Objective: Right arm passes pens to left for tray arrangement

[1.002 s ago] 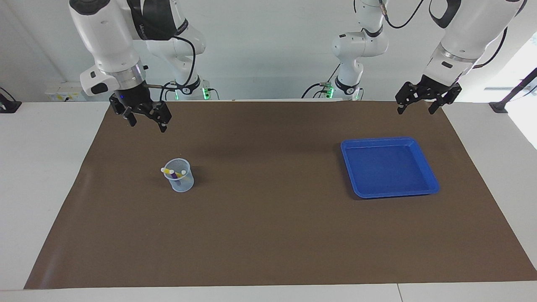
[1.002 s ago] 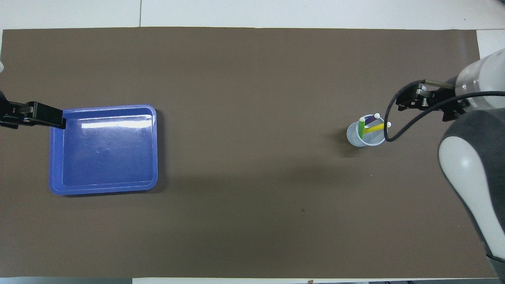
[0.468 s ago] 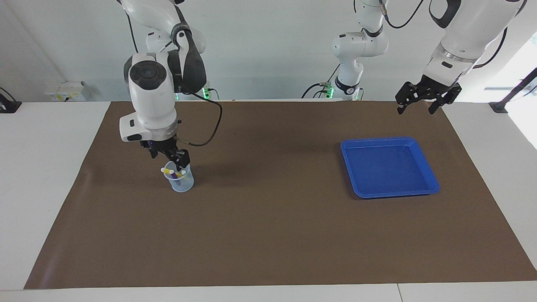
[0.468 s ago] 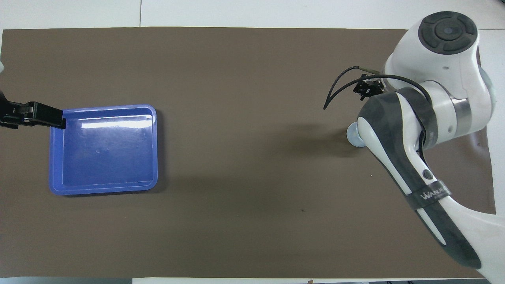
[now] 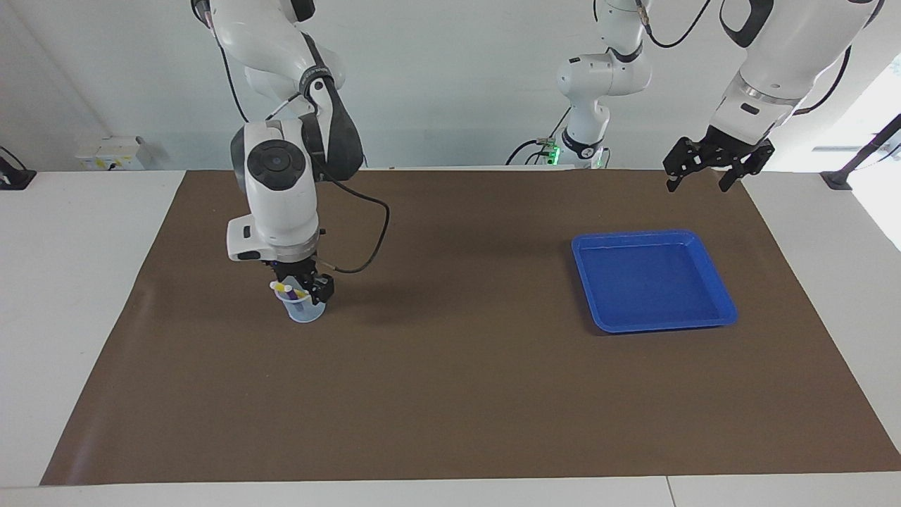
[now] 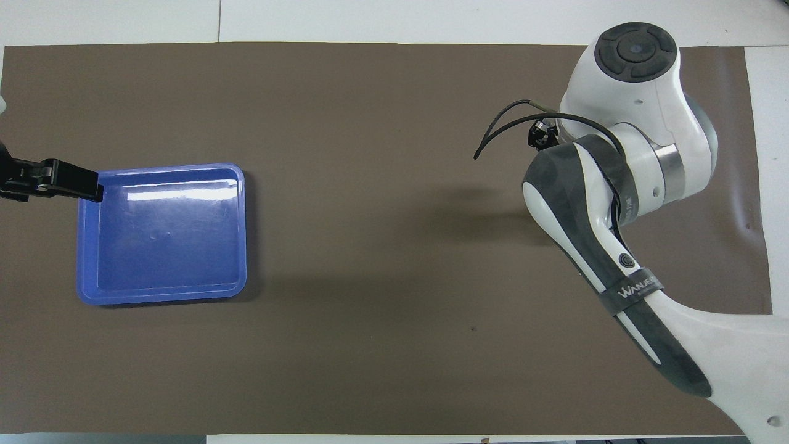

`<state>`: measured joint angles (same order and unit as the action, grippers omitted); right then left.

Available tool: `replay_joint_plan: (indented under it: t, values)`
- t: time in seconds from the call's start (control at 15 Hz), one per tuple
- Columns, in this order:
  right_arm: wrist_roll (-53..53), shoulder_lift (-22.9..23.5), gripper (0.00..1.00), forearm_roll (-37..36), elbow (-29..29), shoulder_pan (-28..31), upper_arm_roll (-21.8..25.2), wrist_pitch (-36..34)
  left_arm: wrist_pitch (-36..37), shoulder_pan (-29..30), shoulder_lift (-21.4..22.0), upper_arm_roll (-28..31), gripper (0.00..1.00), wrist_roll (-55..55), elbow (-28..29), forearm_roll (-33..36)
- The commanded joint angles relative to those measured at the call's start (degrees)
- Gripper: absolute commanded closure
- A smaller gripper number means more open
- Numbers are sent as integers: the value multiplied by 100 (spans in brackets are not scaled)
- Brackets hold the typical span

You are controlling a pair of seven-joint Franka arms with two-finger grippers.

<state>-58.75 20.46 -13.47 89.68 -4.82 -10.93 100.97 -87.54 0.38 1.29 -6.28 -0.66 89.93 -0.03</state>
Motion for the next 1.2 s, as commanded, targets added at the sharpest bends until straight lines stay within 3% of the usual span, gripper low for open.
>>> replay_joint_plan:
  t: [0.0,0.6,0.8,1.14]
  values:
    - [-330,116,38,-138,41,43,-67,-182,105,-29,11,39,0,49,-28,117]
    - [-672,195,42,-279,199,61,-67,-218,124,-73,99,30,0,49,120,108]
    - [-681,195,43,-279,252,78,-67,-191,-113,-64,353,21,0,40,664,30]
    - [-690,195,43,-270,252,105,-59,-156,-938,-371,1065,-23,0,5,2096,-146]
